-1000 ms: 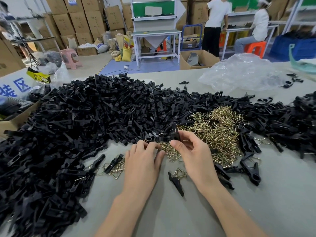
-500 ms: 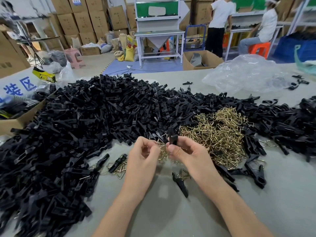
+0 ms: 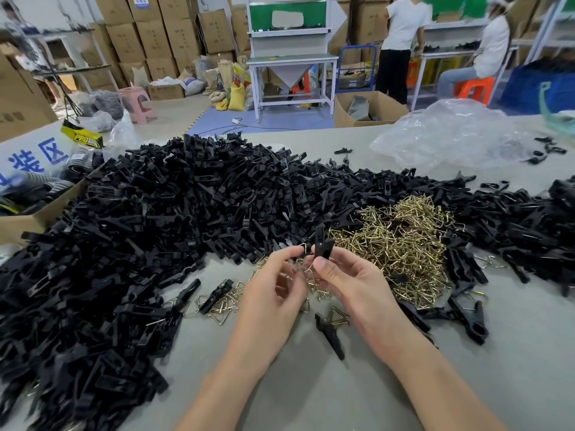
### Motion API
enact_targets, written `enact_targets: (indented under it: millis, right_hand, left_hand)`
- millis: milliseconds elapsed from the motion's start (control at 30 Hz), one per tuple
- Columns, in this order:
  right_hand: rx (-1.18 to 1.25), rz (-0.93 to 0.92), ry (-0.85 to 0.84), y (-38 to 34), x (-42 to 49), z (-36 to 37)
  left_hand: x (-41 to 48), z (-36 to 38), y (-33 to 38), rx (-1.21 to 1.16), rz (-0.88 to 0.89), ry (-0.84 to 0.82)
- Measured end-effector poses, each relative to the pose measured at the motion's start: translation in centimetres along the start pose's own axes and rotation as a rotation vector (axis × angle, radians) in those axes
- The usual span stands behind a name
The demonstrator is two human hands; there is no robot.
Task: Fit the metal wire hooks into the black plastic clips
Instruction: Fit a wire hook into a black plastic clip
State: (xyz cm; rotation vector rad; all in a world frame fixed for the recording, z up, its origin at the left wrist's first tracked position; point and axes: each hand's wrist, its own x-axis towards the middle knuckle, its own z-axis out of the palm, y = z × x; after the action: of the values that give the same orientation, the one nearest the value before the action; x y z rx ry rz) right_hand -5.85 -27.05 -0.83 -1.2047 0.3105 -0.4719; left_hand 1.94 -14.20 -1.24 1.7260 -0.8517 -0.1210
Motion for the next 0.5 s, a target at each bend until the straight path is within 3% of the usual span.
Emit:
enact_targets:
  millis: [100,267,367,500]
  right_hand:
    - [-0.052,0.003,-0.006,-0.11,-0.14,-0.03]
    - [-0.129,-0.041,0.004,-0.27,-0.33,0.06]
    - [-0.158,-0.069,0.002,-0.27,-0.35,-0.03]
    - [-0.132,-0.063,-0.034,-0.02,-0.31,0.07]
  left_hand:
    - [-0.16,-0.05,-0.30,0.186,0.061,0.022]
    - [-0.04,-0.38,-0.04,0.231,0.102,0.073]
    - [0.27,-0.52,0.15,-0.008,-0.049,0.092]
    - [0.51,-0.94,0.42,-0.389,-0.277,-0.008]
